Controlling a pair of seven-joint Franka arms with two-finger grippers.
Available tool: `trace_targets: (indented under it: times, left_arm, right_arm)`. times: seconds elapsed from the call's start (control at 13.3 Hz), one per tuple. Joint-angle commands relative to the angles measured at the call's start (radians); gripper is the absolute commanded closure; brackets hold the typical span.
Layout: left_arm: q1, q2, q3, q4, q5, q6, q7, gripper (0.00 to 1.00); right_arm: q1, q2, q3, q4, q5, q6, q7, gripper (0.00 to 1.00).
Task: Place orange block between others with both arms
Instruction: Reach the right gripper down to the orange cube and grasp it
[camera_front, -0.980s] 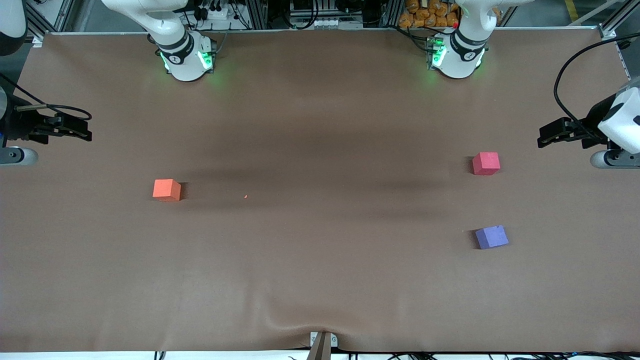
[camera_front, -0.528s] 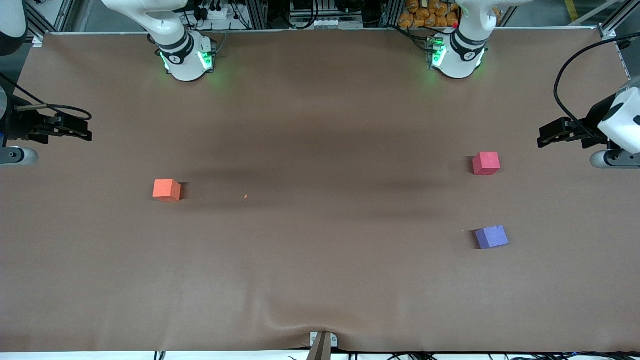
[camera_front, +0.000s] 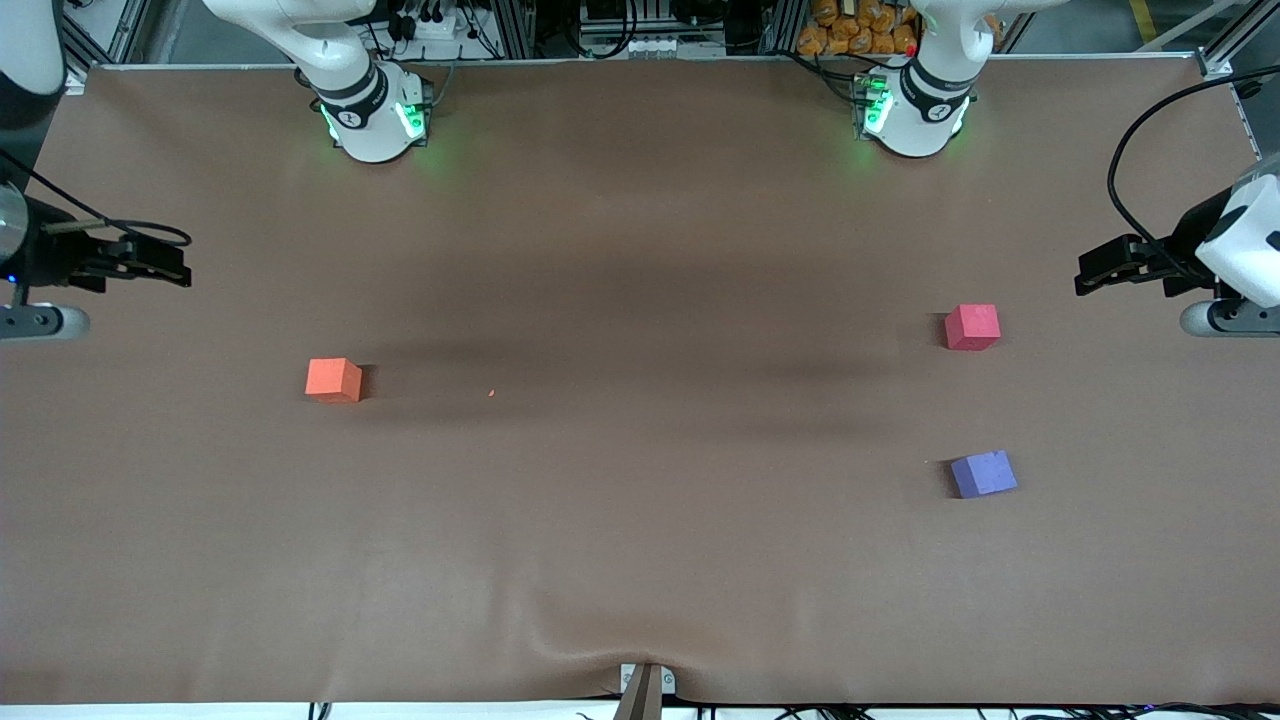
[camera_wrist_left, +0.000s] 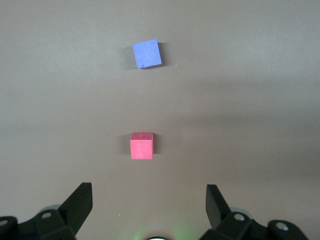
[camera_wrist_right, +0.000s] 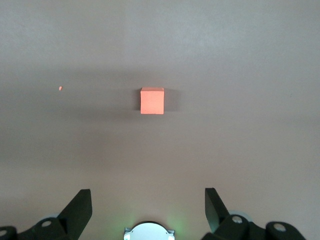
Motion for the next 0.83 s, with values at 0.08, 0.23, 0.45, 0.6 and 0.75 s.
trace_targets:
  times: [0.08, 0.23, 0.45, 0.6, 0.75]
  left_arm:
    - [0.010, -0.005, -0.007, 0.006, -0.009, -0.016, 0.005, 0.00]
    - [0.011, -0.005, -0.007, 0.006, -0.009, -0.016, 0.007, 0.00]
    - [0.011, -0.005, -0.007, 0.005, -0.009, -0.016, 0.007, 0.00]
    - [0.011, -0.005, -0.007, 0.005, -0.009, -0.016, 0.007, 0.00]
    - [0.011, -0.005, -0.007, 0.005, -0.009, -0.016, 0.007, 0.00]
  right_arm:
    - [0.001, 0.125, -0.001, 0.006, -0.013, 0.031, -0.004, 0.00]
    - [0.003, 0.205, -0.001, 0.004, -0.013, 0.079, -0.004, 0.00]
    - [0.001, 0.322, -0.001, 0.004, -0.008, 0.157, -0.004, 0.00]
    - [0.007, 0.398, 0.001, 0.004, -0.004, 0.192, -0.002, 0.00]
    - [0.019, 0.443, 0.001, -0.007, 0.022, 0.262, -0.004, 0.00]
